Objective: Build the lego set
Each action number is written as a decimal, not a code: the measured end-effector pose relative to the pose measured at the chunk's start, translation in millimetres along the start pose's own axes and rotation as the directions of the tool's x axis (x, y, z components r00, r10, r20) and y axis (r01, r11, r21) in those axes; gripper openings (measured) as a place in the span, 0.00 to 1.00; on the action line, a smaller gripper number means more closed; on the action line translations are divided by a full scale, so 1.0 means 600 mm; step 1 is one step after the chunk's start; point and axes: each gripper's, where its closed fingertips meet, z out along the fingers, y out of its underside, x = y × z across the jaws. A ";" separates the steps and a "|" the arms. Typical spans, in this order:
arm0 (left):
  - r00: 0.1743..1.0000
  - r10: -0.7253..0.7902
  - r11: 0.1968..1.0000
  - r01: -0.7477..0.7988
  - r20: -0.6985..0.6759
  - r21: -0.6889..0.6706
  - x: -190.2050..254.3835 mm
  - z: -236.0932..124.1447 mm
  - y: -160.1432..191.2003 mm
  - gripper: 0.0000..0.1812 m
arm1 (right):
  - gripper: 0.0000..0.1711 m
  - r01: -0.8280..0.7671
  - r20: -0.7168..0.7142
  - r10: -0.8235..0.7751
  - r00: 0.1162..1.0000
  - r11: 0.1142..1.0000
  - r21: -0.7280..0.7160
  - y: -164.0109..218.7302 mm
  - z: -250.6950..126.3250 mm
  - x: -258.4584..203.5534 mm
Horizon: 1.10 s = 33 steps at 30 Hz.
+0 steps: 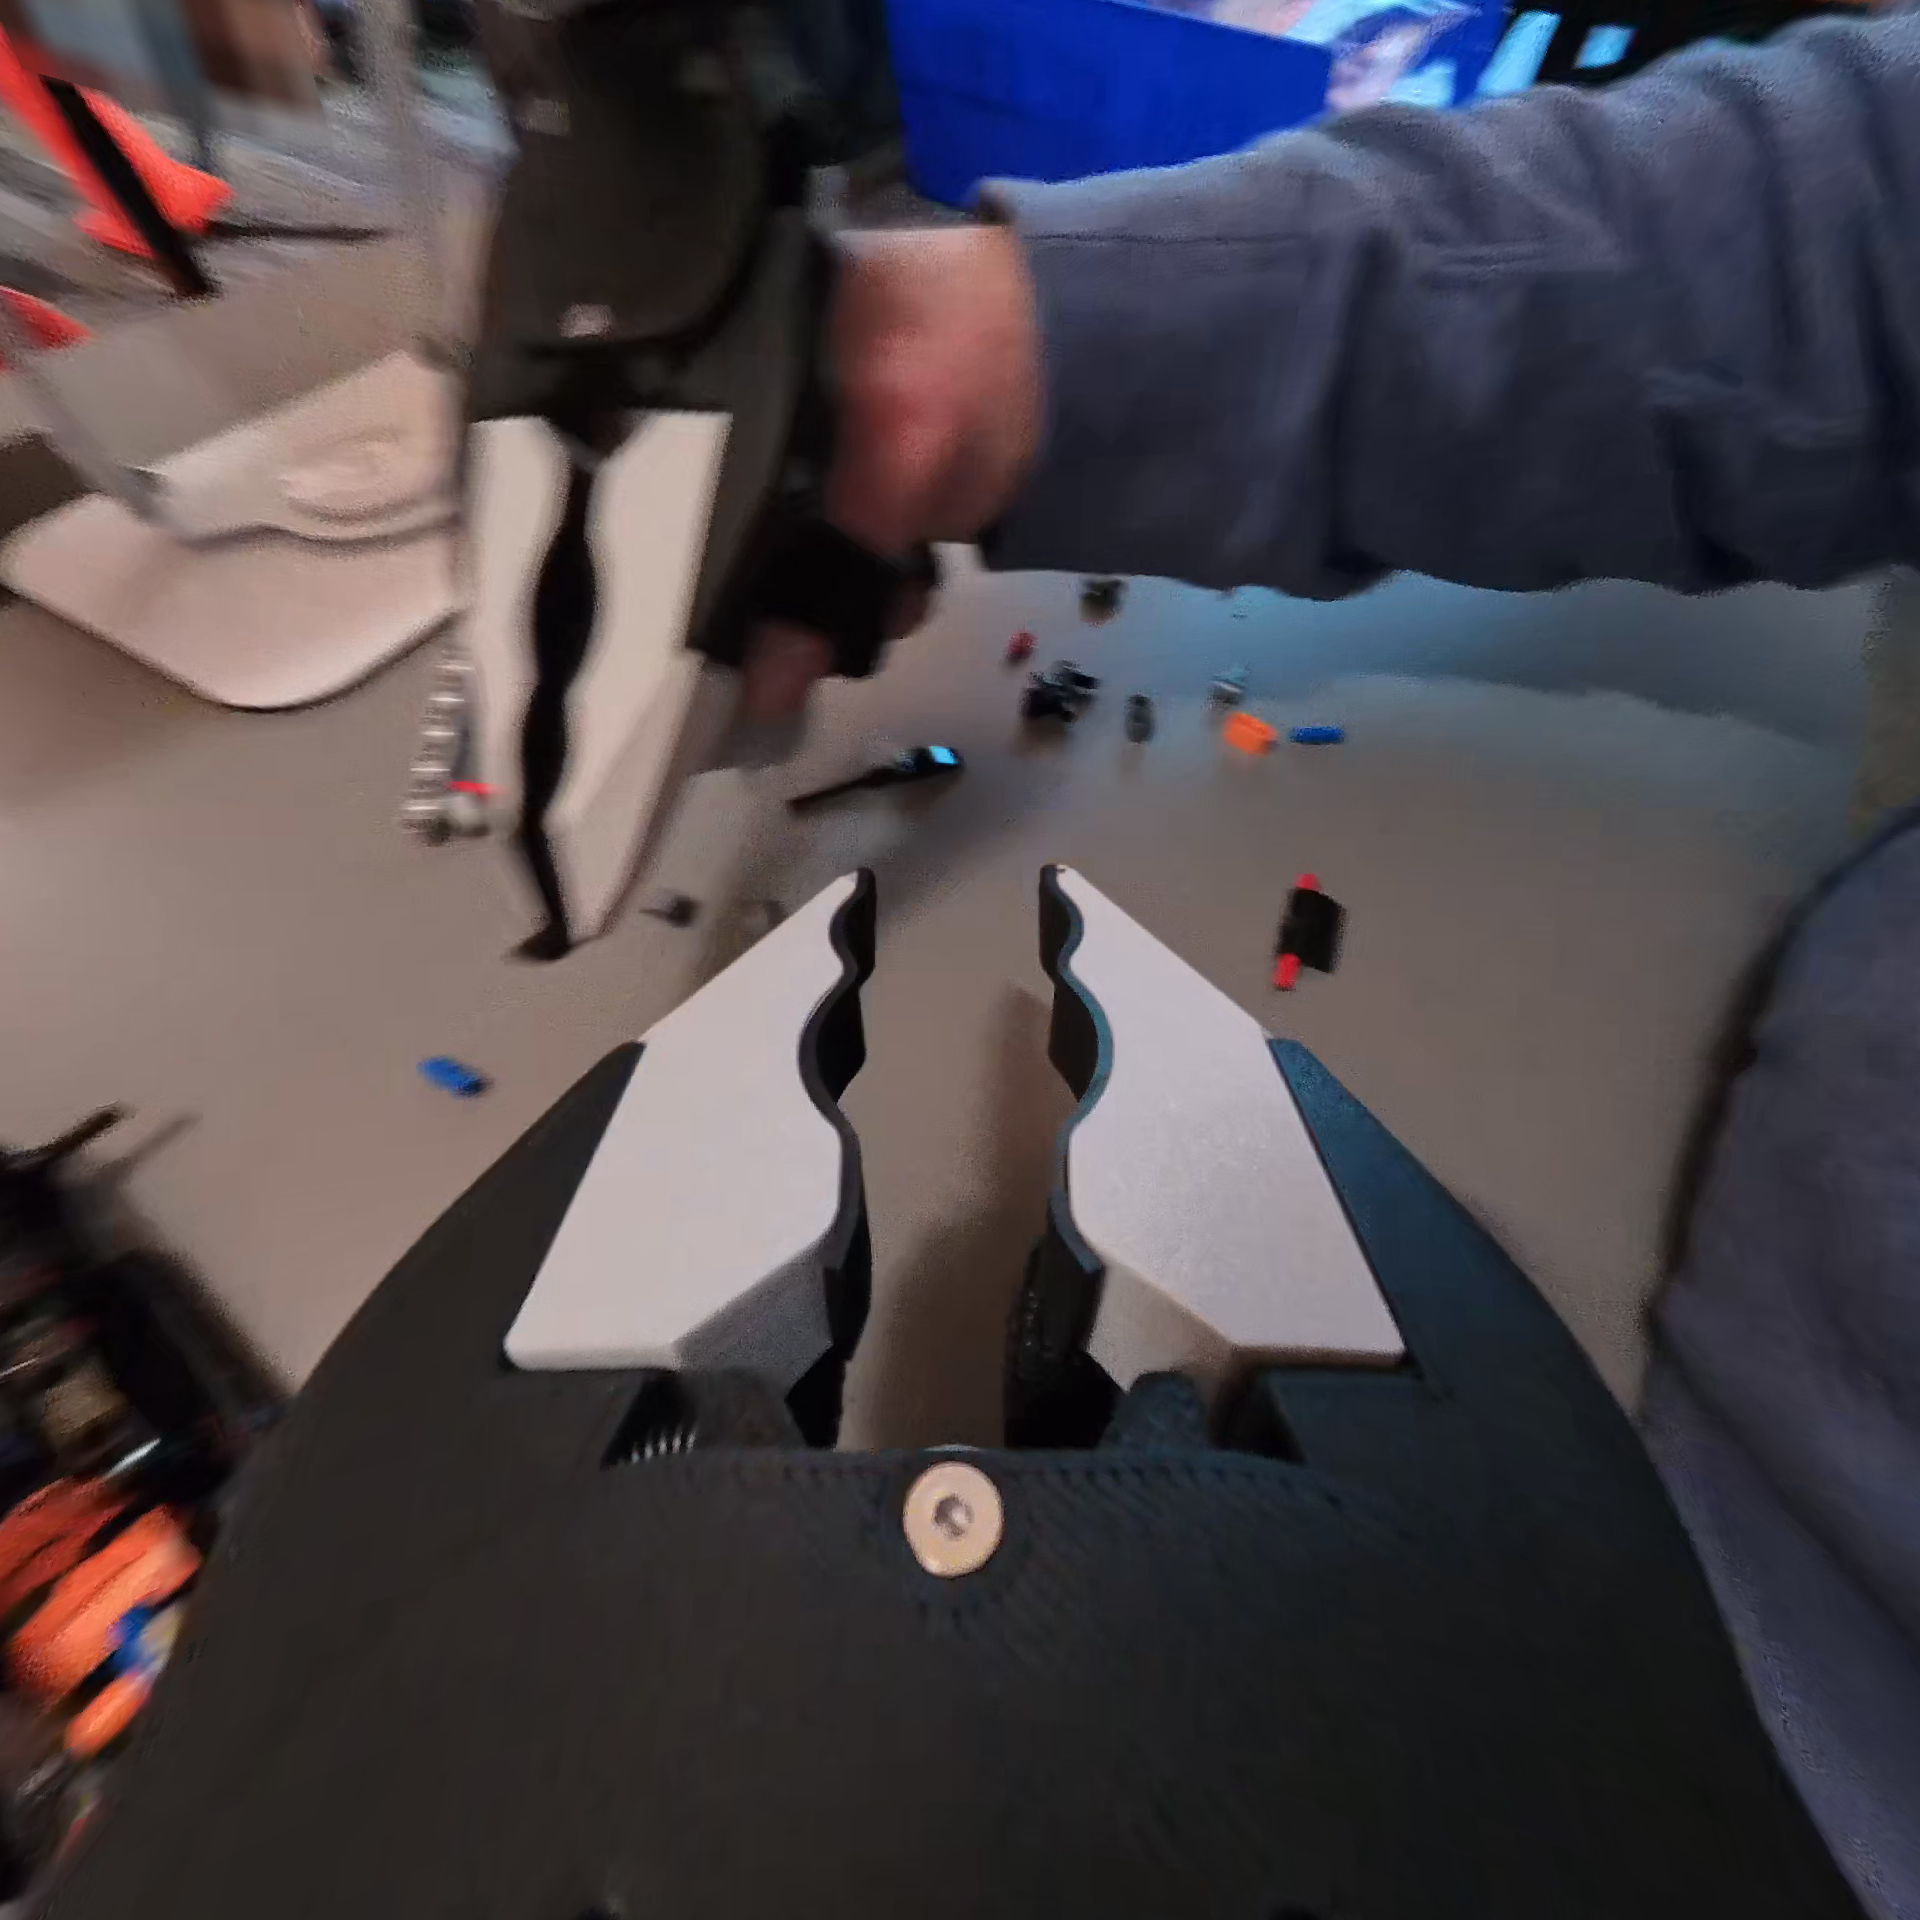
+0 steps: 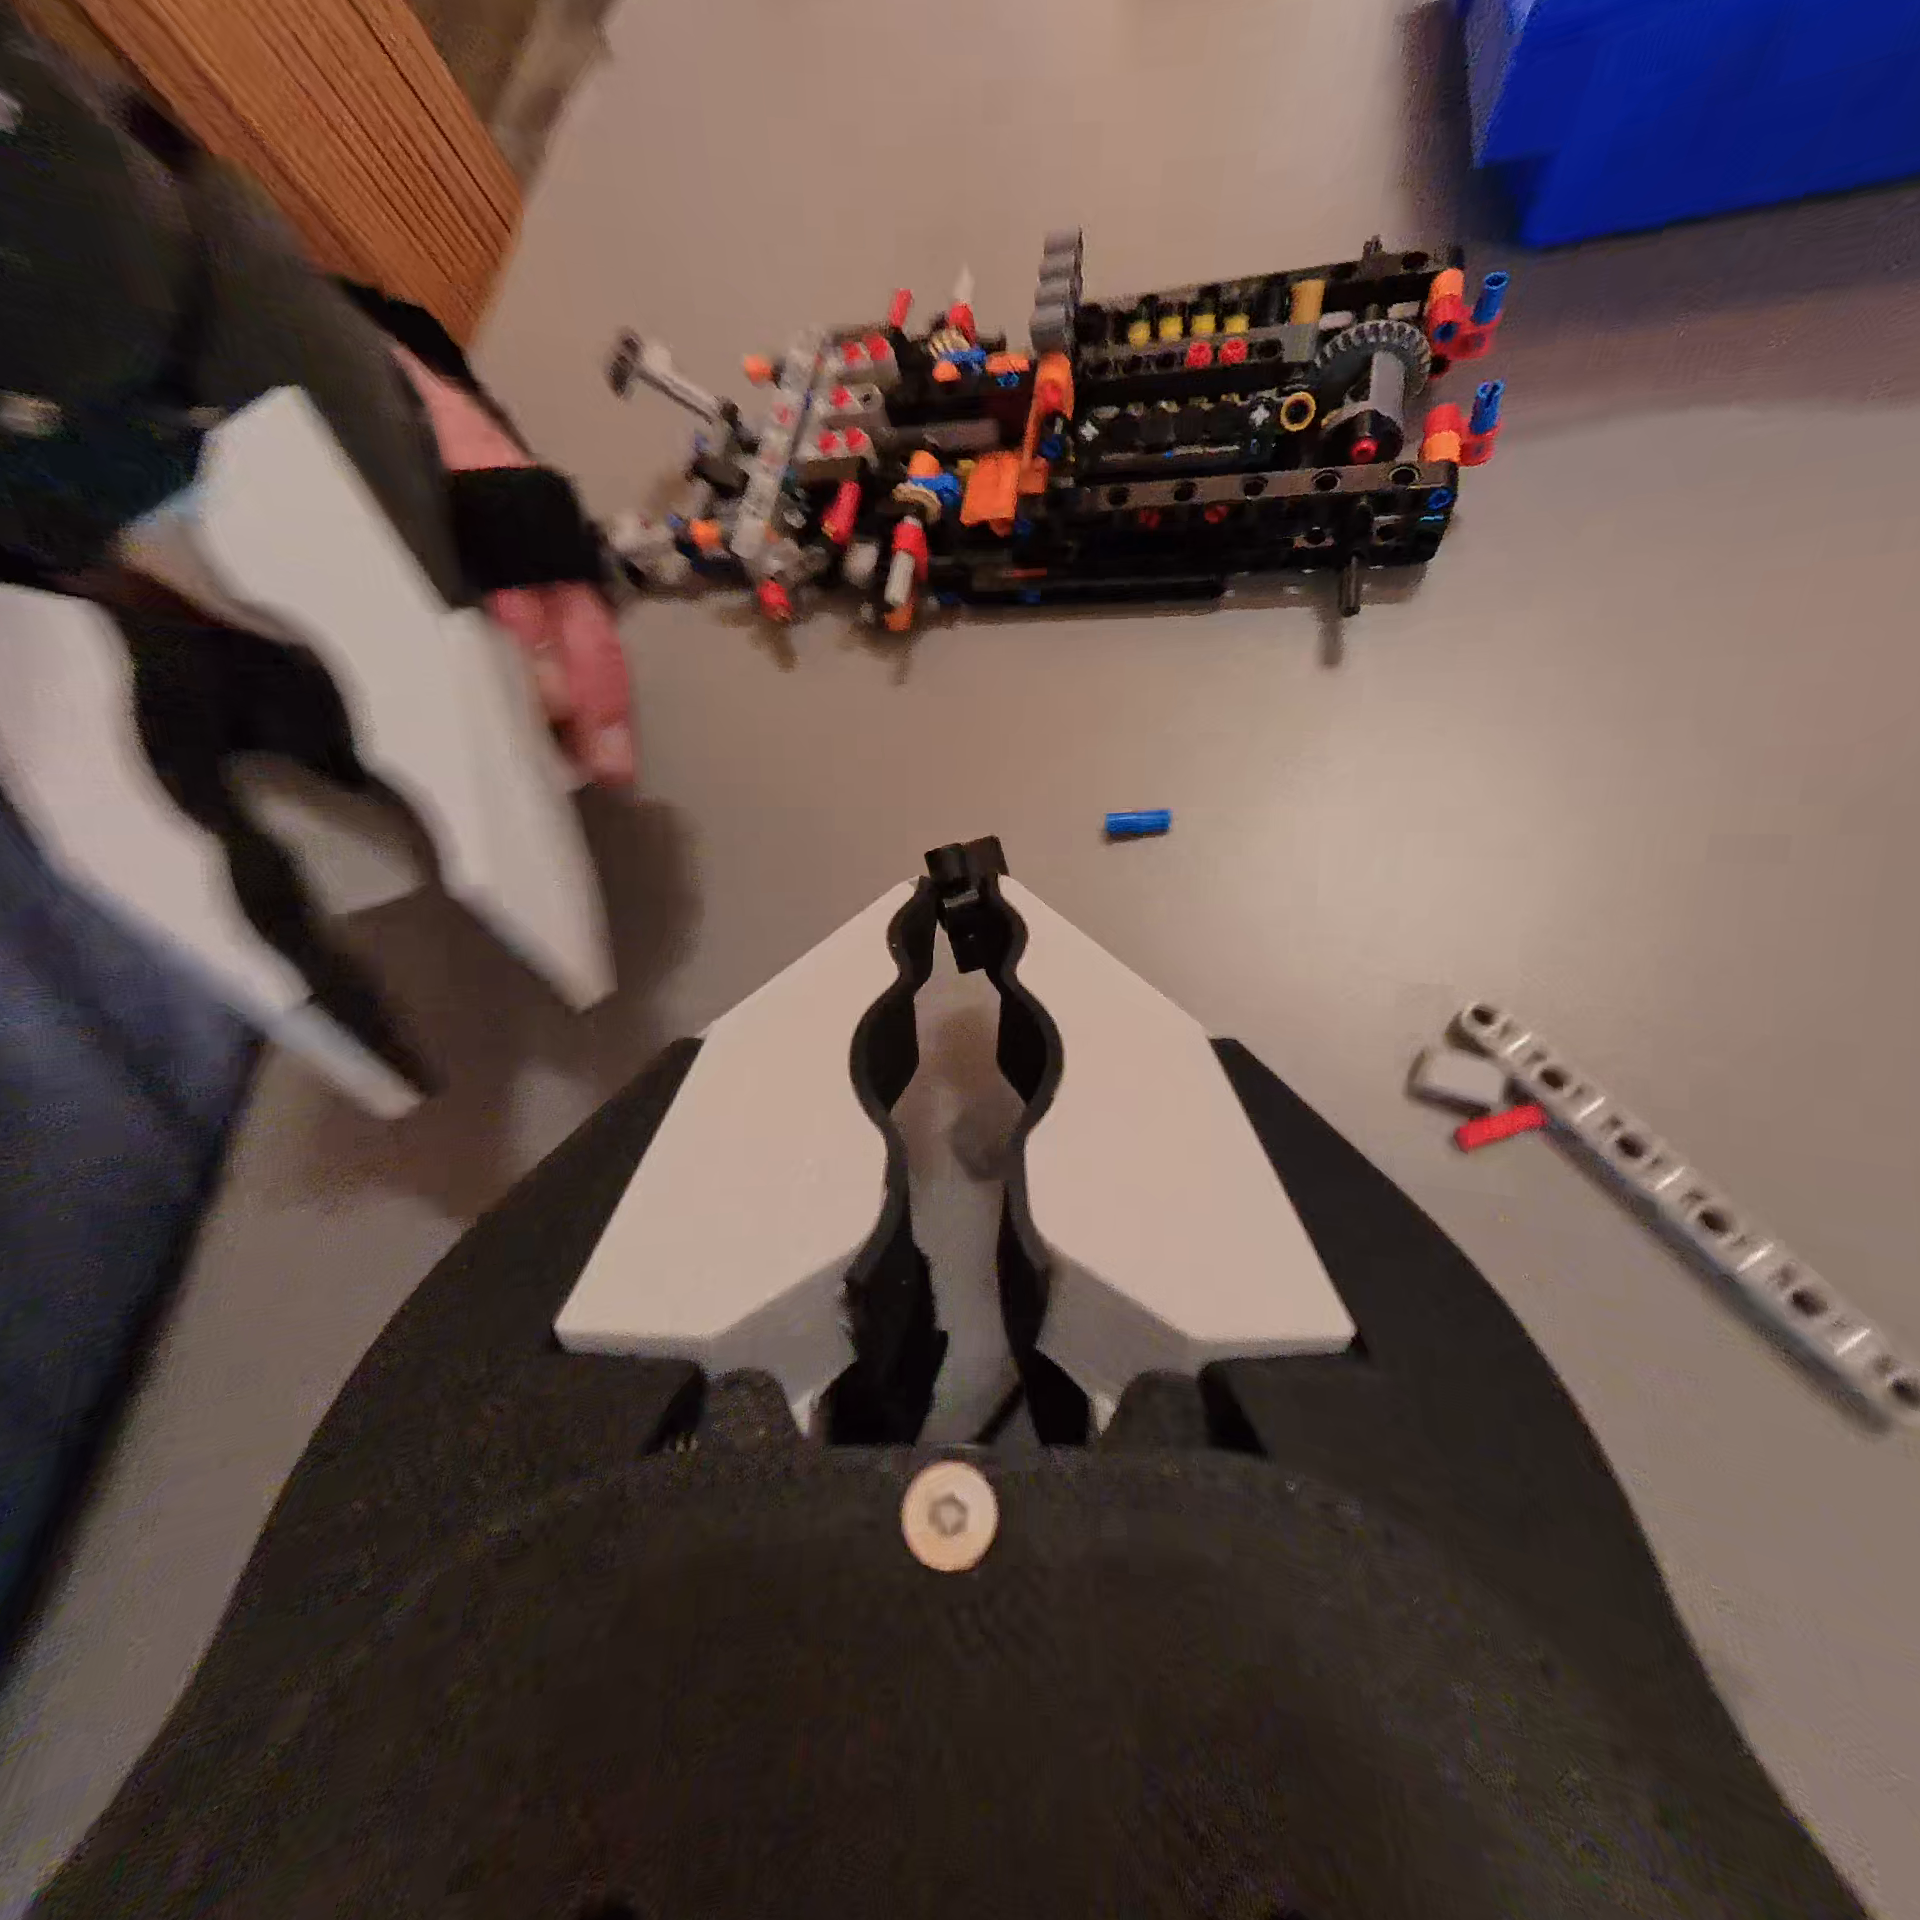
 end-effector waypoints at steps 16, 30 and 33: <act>0.893 0.446 0.895 -0.446 0.060 -0.004 0.034 0.004 -0.038 0.06 | 0.04 -0.174 0.268 0.154 0.951 0.984 0.051 0.043 -0.093 -0.163; 0.977 0.211 0.977 -0.210 -0.012 0.039 0.036 0.008 -0.052 0.03 | 0.09 -0.184 0.114 0.163 0.980 0.960 0.211 0.019 -0.129 -0.149; 0.984 -0.101 0.987 0.118 -0.149 0.109 0.030 0.003 -0.068 0.03 | 0.11 0.065 -0.166 -0.030 0.986 0.977 0.205 0.020 -0.149 -0.145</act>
